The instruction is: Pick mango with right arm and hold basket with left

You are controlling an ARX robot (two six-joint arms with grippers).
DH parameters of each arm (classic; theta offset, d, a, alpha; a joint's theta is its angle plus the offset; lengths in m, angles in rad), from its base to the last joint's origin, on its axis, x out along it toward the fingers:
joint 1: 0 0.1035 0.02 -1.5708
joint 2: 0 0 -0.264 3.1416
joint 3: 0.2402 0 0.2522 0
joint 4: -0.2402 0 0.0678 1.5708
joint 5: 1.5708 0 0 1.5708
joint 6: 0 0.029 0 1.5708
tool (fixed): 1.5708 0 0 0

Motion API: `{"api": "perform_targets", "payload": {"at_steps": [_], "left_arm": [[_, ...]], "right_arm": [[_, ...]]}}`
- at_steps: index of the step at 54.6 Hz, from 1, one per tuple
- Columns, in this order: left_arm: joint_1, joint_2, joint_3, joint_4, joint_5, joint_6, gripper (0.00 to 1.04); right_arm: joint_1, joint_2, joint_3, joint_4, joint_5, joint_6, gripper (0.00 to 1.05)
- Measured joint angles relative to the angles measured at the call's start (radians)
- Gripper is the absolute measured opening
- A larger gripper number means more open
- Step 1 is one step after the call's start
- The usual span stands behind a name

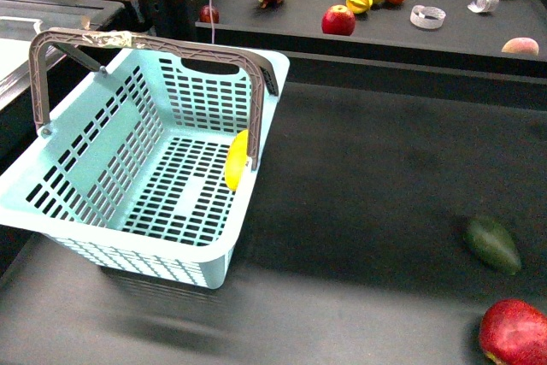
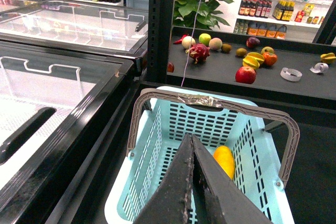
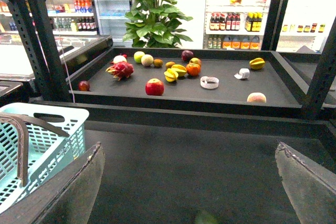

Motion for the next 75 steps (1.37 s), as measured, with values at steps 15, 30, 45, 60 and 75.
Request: {"api": "perform_targets", "payload": {"at_steps": [15, 30, 45, 60, 75], "left_arm": [[0.0, -0.193, -0.001, -0.179, 0.0, 0.001, 0.02], [0.0, -0.335, -0.001, -0.315, 0.0, 0.003, 0.02], [0.0, -0.444, -0.001, -0.424, 0.0, 0.003, 0.02], [0.0, -0.632, -0.001, -0.636, 0.0, 0.003, 0.02], [0.0, -0.658, -0.001, -0.645, 0.0, 0.003, 0.03]], "right_arm": [[0.0, 0.0, 0.0, 0.0, 0.0, 0.0, 0.97], [0.0, 0.0, 0.0, 0.0, 0.0, 0.0, 0.97], [0.0, 0.0, 0.0, 0.0, 0.0, 0.0, 0.97], [0.0, 0.0, 0.0, 0.0, 0.0, 0.0, 0.97], [0.0, 0.0, 0.0, 0.0, 0.0, 0.0, 0.97]]}}
